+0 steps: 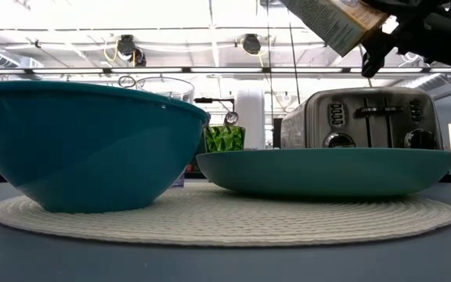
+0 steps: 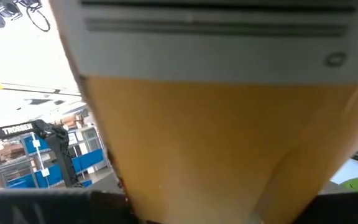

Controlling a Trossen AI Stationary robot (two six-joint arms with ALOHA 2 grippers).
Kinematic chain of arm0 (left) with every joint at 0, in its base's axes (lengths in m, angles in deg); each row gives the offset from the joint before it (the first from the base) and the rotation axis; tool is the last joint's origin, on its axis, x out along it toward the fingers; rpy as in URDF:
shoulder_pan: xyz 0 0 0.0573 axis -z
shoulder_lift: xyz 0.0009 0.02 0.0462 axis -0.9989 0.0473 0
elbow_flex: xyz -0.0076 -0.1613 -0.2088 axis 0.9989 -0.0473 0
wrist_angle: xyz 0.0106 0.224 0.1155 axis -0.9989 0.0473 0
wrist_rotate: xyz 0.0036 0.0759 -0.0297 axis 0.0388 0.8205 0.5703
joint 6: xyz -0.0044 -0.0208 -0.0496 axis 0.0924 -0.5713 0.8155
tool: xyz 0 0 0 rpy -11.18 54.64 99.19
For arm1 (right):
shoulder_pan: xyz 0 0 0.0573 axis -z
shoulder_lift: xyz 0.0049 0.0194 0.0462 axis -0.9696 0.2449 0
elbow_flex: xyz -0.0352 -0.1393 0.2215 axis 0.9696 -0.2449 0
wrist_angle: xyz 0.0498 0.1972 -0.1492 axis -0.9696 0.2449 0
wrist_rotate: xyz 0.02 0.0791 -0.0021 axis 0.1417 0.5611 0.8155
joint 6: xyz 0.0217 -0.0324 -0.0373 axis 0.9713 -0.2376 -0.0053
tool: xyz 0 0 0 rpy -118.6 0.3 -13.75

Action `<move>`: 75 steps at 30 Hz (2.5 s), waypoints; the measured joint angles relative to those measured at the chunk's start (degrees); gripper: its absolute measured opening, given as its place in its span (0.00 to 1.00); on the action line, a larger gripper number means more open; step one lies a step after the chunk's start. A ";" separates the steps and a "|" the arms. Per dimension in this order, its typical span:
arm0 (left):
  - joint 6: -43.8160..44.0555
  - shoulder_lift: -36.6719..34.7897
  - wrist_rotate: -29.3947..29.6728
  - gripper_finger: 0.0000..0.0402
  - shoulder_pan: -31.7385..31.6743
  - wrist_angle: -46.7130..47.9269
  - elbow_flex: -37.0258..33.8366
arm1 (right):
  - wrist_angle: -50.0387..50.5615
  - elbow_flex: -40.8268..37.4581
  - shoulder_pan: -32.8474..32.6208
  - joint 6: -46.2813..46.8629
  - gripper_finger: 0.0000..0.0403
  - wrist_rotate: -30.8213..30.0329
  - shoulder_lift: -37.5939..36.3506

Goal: Arrange a breakfast setting
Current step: Pour the cereal from the cereal box into the blue bowl

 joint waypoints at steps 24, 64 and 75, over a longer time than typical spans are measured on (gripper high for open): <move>-0.80 -4.93 -0.35 0.37 1.12 4.49 -0.16 | 0.26 0.00 0.02 -2.74 0.44 0.13 0.04; 6.13 -43.74 22.12 0.37 20.22 -10.31 -55.77 | 36.60 18.49 0.00 -5.76 0.43 13.70 -0.22; 15.02 -43.69 22.10 0.37 20.22 -13.47 -64.16 | 48.03 18.53 0.00 -6.31 0.43 17.50 -0.31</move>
